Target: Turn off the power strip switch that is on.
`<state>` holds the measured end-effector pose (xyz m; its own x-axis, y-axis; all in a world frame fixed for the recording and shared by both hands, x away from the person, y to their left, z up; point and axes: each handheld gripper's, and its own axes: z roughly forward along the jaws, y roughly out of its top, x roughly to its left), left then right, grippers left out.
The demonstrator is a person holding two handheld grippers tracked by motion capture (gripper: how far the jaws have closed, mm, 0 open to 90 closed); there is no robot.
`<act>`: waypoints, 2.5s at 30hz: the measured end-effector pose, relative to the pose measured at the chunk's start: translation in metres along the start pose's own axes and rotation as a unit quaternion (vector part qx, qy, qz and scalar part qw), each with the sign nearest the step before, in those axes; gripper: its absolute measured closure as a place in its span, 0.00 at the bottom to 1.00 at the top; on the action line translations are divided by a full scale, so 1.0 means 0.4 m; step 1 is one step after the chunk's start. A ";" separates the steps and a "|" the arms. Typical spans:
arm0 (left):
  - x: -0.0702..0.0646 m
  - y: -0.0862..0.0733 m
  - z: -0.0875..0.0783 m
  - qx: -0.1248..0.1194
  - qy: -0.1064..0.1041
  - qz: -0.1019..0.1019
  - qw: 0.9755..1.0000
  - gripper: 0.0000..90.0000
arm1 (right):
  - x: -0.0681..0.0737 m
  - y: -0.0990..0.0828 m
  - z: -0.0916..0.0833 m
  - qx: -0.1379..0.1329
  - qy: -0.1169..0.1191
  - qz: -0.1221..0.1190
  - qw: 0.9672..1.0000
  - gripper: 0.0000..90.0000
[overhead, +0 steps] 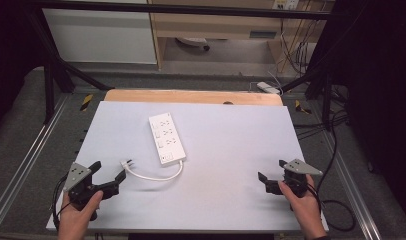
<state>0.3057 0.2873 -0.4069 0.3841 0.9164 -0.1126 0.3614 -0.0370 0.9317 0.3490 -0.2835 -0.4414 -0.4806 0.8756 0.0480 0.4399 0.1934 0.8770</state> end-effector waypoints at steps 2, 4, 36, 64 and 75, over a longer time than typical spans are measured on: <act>-0.003 0.001 0.000 0.001 -0.002 0.003 1.000 0.07 | -0.003 -0.004 0.000 0.005 -0.002 0.007 1.000 0.05; -0.003 0.002 0.000 0.002 -0.005 0.003 1.000 0.07 | -0.003 -0.004 -0.001 0.009 -0.004 0.016 1.000 0.05; -0.031 0.041 -0.004 -0.013 -0.033 0.015 0.999 0.08 | 0.020 0.002 0.012 0.013 0.001 0.003 1.000 0.04; -0.034 0.146 0.070 -0.013 -0.038 0.013 0.999 0.07 | 0.033 0.004 0.008 0.009 0.017 -0.007 1.000 0.04; -0.062 0.186 0.084 -0.007 -0.057 0.026 0.998 0.07 | 0.034 0.003 0.012 0.016 0.022 -0.008 1.000 0.04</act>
<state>0.3514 0.2484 -0.3463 0.4964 0.8622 -0.1012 0.3264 -0.0773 0.9421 0.3466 -0.2692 -0.4420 -0.5204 0.8521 0.0554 0.4553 0.2221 0.8622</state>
